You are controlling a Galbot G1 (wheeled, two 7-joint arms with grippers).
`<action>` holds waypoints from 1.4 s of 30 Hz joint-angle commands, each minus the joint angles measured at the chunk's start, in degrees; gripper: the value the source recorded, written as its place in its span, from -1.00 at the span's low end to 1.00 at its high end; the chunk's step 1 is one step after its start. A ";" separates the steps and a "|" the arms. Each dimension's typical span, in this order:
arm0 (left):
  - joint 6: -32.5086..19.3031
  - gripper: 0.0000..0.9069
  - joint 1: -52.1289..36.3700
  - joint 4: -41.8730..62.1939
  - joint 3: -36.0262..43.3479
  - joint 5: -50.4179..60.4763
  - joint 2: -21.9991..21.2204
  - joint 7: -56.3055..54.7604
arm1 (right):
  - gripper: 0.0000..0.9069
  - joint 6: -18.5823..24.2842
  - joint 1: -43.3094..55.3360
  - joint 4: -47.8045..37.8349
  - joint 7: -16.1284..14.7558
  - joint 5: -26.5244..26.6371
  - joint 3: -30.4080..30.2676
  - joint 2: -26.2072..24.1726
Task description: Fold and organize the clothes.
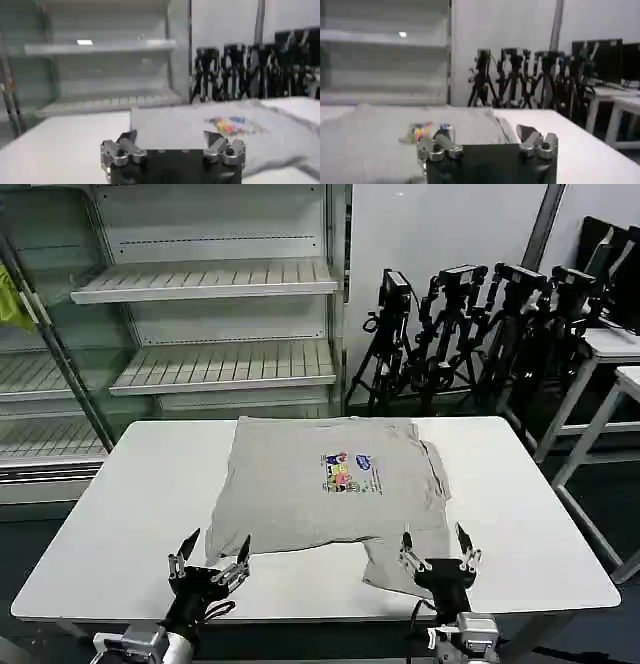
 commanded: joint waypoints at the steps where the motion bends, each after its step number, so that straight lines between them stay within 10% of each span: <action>1: 9.36 1.00 -8.83 8.73 0.49 -8.59 2.06 -3.86 | 1.00 -4.51 -3.04 -1.76 0.11 2.92 3.76 -1.67; 15: 9.36 1.00 -15.37 16.05 1.55 -13.93 1.92 -7.88 | 1.00 -4.73 -3.38 -6.92 -0.59 3.11 2.85 -1.44; 17: 9.36 -0.60 -15.38 16.24 1.63 -14.06 1.92 -7.80 | 0.78 -4.88 -3.33 -7.45 -0.72 3.06 2.49 -1.27; 18: 9.35 -0.89 -15.24 16.21 1.70 -14.20 1.94 -7.73 | 0.51 -4.92 -3.28 -7.81 -0.72 2.99 2.24 -1.16; 19: 9.34 -0.89 -15.15 16.20 1.73 -14.36 1.93 -7.62 | 0.36 -4.94 -3.19 -8.01 -0.74 2.98 2.07 -1.10; 20: 9.34 -0.89 -15.01 16.16 1.74 -14.49 1.93 -7.56 | -0.20 -4.94 -3.16 -8.12 -0.74 2.95 1.97 -1.09; 26: 9.36 -0.89 -14.23 16.58 1.95 -14.52 2.08 -7.29 | -0.93 -5.31 -2.51 -9.23 -0.74 2.73 1.54 -1.13; 42: 9.29 -0.89 -11.23 12.78 2.13 -14.94 1.92 -6.73 | -1.00 -2.91 -2.60 -8.37 -0.81 2.97 0.66 -1.59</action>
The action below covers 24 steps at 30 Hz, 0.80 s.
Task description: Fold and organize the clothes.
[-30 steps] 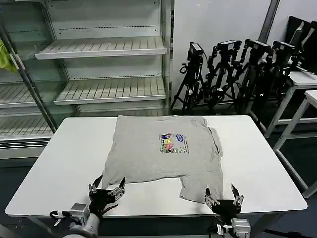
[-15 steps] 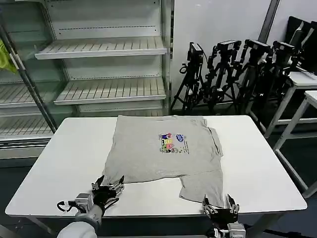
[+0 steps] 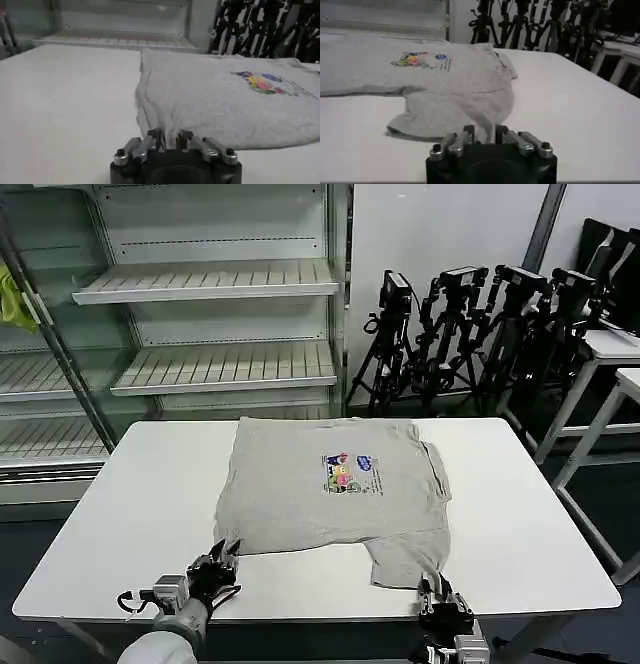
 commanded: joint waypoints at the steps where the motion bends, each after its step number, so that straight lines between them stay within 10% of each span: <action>1: 0.31 -0.89 1.20 -1.94 -0.09 -0.82 -0.01 0.07 | -1.00 1.58 -0.36 -0.13 -0.17 0.60 -0.12 -0.06; 24: 0.27 -0.89 20.59 -23.77 -5.35 1.31 -1.22 -0.56 | -1.00 4.16 -18.56 19.98 -2.90 4.51 9.78 -6.89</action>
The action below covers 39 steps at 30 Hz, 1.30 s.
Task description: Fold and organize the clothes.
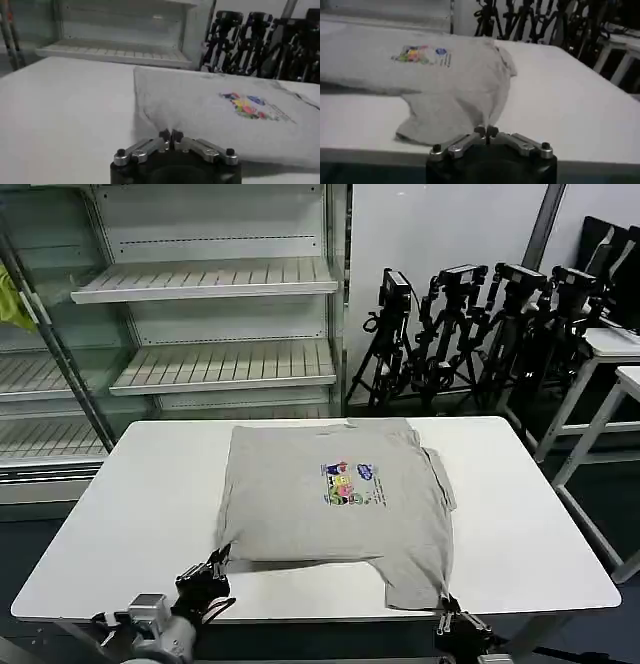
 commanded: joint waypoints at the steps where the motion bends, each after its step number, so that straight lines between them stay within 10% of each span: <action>1: -0.06 -0.89 11.37 -10.13 -1.89 1.84 -0.20 -0.16 | -1.00 1.36 -7.57 7.47 -0.29 0.81 3.80 -1.67; 19: -2.50 -0.89 0.96 -0.54 -2.00 5.44 1.71 -0.23 | -1.00 7.12 14.38 -0.04 3.20 10.08 4.74 -2.33; 39: -3.01 -0.89 -14.90 9.39 2.79 4.21 3.54 -0.26 | -1.00 0.04 36.23 -15.92 3.67 12.79 -1.61 -6.74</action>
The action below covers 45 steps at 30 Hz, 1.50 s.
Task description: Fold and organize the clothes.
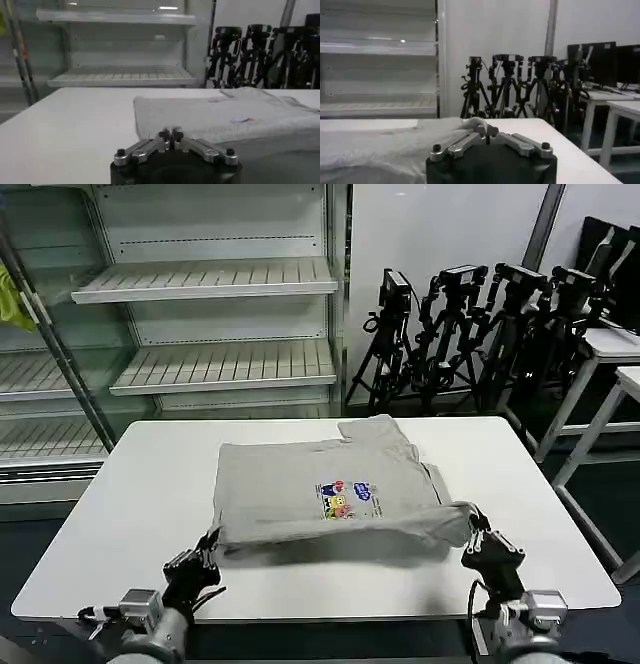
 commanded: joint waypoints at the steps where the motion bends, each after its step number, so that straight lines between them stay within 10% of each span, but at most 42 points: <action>1: -0.04 -0.89 -10.29 6.90 2.46 0.56 1.19 -0.17 | -1.00 -2.76 11.28 -8.07 0.05 0.48 -3.56 -1.06; 14: -0.36 -0.87 -15.94 14.25 5.95 2.85 2.64 0.05 | -1.00 -4.38 17.16 -19.23 -0.56 -3.83 -9.53 -0.08; 18: -0.42 0.20 -17.29 16.51 6.11 3.52 2.49 -0.06 | -1.00 -4.33 17.40 -21.75 -1.05 -6.72 -11.12 1.12; 19: -0.43 1.00 -17.63 17.06 6.18 3.52 2.41 -0.09 | -0.20 -4.54 17.55 -22.29 -0.92 -7.08 -11.47 1.71; 20: -0.43 1.00 -17.77 17.39 6.21 3.52 2.35 -0.09 | 0.89 -4.73 17.61 -22.48 -0.82 -7.17 -11.57 1.97; 21: -0.41 1.00 -17.82 17.74 6.24 3.61 2.23 -0.09 | 1.00 -5.12 17.83 -22.97 -0.52 -7.52 -11.86 2.54; 45: -0.86 1.00 -7.09 14.35 3.72 1.44 3.32 -0.13 | 1.00 -5.51 9.48 -17.91 0.96 -5.58 -5.48 2.44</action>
